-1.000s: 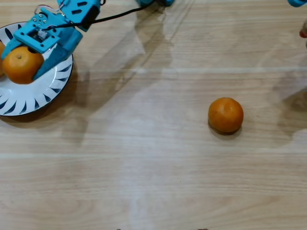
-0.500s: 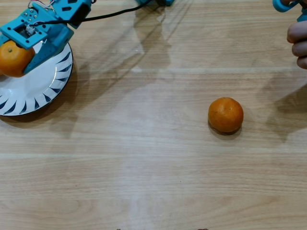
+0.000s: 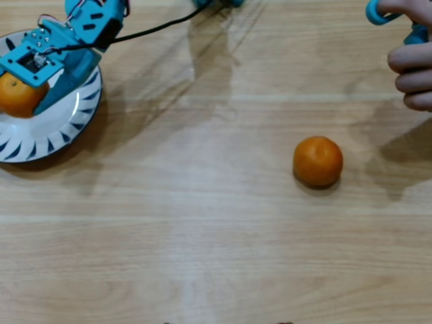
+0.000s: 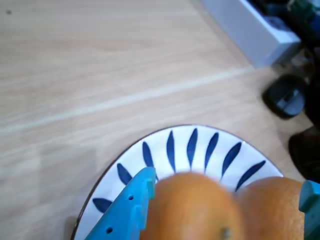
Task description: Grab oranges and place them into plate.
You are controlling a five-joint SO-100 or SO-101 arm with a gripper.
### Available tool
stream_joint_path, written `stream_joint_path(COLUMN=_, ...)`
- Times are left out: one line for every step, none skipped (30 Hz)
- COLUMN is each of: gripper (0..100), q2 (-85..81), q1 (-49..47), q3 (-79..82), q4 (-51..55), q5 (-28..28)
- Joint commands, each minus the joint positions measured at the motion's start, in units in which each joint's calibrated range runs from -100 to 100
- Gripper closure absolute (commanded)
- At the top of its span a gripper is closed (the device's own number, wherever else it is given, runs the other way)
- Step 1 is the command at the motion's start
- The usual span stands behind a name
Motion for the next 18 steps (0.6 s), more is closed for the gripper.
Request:
stream_joint_path(gripper=68, q2=-0.38, q1=1.66, q3=-3.91, q4=-0.79, q5=-0.09)
stream_joint_path(gripper=68, q2=-0.38, q1=1.82, q3=-3.82, q4=-0.71, q5=-0.09)
stream_joint_path(gripper=68, q2=-0.38, q1=1.82, q3=-3.73, q4=-0.71, q5=-0.14)
stream_joint_path(gripper=68, q2=-0.38, q1=1.82, q3=-3.73, q4=-0.71, q5=-0.19)
stream_joint_path(gripper=68, q2=-0.38, q1=1.90, q3=-3.73, q4=-0.71, q5=-0.04)
stream_joint_path(gripper=68, q2=-0.38, q1=1.90, q3=-3.73, q4=-0.71, q5=0.07)
stream_joint_path(gripper=68, q2=-0.55, q1=1.58, q3=-3.73, q4=-0.71, q5=0.12)
stream_joint_path(gripper=68, q2=-0.89, q1=1.17, q3=-3.73, q4=-0.71, q5=0.12)
stream_joint_path(gripper=68, q2=-1.14, q1=0.61, q3=-3.73, q4=-0.71, q5=0.17)
stream_joint_path(gripper=68, q2=-1.23, q1=-0.60, q3=-3.73, q4=-0.71, q5=0.17)
stream_joint_path(gripper=68, q2=-1.48, q1=-1.73, q3=-3.82, q4=-0.71, q5=0.17)
stream_joint_path(gripper=68, q2=-2.24, q1=-3.02, q3=-3.82, q4=-0.71, q5=0.17)
stream_joint_path(gripper=68, q2=-3.51, q1=-4.63, q3=-3.64, q4=-0.62, q5=0.17)
stream_joint_path(gripper=69, q2=-5.11, q1=-6.49, q3=-3.09, q4=-0.19, q5=0.17)
stream_joint_path(gripper=70, q2=-7.06, q1=-8.10, q3=-2.19, q4=1.01, q5=0.17)
stream_joint_path(gripper=72, q2=-9.26, q1=-9.71, q3=-1.19, q4=2.73, q5=0.17)
stream_joint_path(gripper=75, q2=-11.96, q1=-11.65, q3=-0.20, q4=4.96, q5=0.23)
stream_joint_path(gripper=78, q2=-14.67, q1=-13.66, q3=1.07, q4=7.89, q5=0.23)
